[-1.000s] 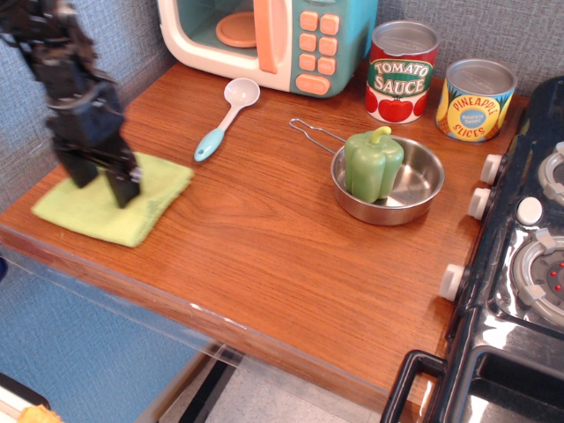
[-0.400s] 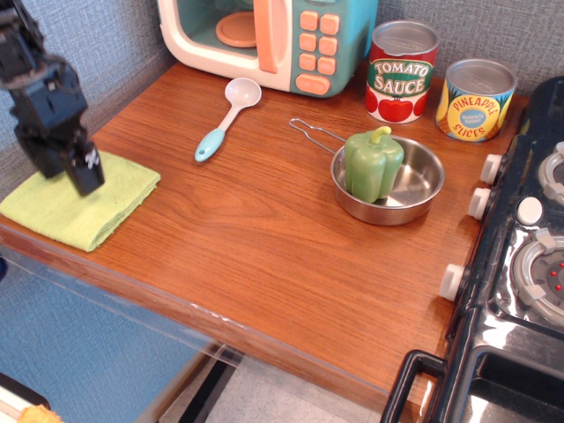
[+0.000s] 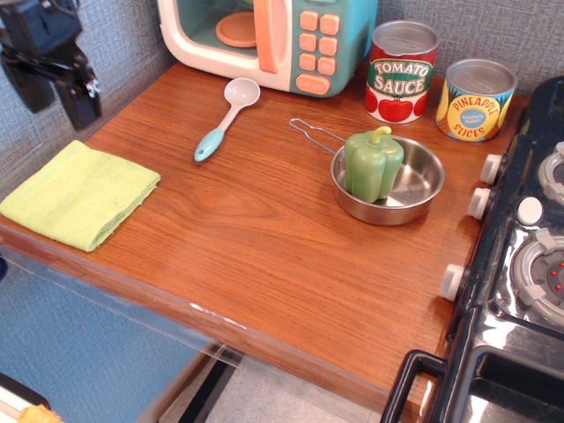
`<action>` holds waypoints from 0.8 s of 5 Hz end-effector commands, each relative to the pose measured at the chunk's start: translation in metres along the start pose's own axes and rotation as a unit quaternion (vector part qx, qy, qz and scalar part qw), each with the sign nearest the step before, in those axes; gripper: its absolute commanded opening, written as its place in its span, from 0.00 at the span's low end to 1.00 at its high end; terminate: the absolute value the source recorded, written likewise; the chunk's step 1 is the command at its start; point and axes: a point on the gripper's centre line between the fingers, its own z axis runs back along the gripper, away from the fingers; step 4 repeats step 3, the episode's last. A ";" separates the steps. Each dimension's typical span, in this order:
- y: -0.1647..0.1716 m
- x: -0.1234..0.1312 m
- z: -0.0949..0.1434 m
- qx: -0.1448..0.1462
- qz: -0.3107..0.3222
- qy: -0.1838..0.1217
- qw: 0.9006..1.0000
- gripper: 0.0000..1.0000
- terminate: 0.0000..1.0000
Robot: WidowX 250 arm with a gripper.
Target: Move the yellow cloth to the left edge of the table.
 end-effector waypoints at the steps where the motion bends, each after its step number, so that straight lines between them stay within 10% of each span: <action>1: 0.002 0.002 0.007 0.009 0.006 0.018 1.000 1.00 0.00; 2: 0.002 0.002 0.007 0.009 0.006 0.018 1.000 1.00 0.00; 3: 0.002 0.002 0.007 0.009 0.006 0.018 1.000 1.00 1.00; 4: 0.002 0.002 0.007 0.009 0.006 0.018 1.000 1.00 1.00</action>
